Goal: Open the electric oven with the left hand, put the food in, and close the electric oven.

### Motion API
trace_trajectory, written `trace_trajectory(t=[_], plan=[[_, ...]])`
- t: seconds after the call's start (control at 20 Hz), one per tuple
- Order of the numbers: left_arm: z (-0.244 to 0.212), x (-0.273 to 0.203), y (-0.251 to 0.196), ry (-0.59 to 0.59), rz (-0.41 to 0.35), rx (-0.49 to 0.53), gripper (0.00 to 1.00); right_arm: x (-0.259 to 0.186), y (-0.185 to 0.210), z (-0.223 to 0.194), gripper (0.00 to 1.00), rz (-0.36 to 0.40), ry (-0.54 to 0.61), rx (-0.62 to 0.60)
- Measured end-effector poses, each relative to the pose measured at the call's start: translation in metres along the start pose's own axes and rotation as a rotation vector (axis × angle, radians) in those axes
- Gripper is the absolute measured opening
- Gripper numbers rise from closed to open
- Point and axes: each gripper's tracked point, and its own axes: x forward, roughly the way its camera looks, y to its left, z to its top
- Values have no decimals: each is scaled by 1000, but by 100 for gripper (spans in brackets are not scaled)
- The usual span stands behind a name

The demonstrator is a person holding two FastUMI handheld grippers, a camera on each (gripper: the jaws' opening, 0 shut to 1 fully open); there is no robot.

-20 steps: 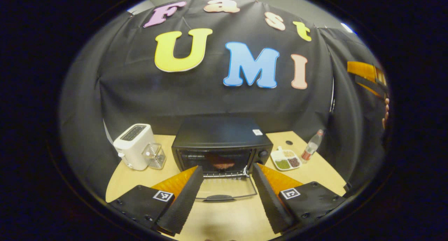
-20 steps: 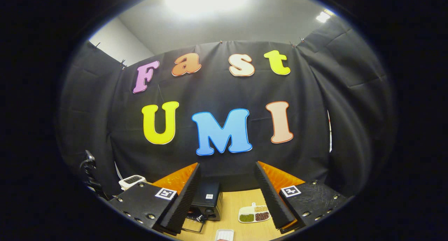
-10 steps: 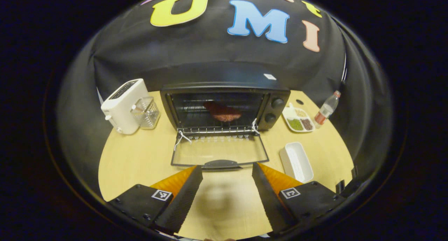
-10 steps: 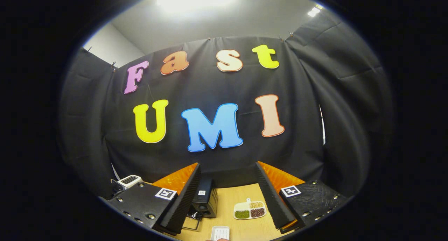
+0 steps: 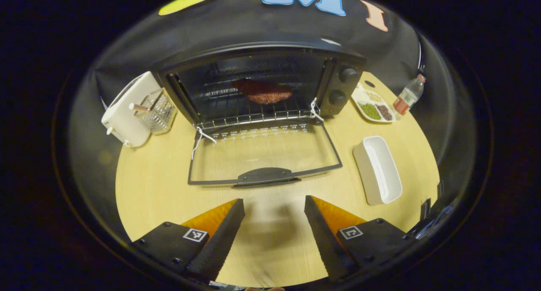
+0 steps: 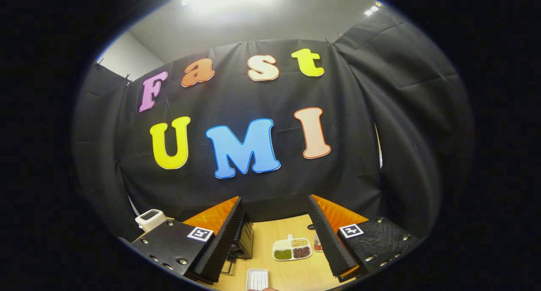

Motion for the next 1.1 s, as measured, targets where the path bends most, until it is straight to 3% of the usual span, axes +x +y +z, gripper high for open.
trace_trajectory(t=[0.3, 0.65, 1.05, 1.1], plan=[[-9, 34, 6, 119, 0, -33, 97, 2, -20, -6, 93, -49, 19, 29], [-12, 59, 18, 180, 2, -67, 98, 1, -39, -7, 93, -101, 10, 49], [-10, 74, 18, 214, -12, -80, 100, -2, -27, -14, 93, -103, 35, 23], [-9, 73, 18, 217, -15, -86, 97, -1, -24, -13, 93, -101, 37, 28]])
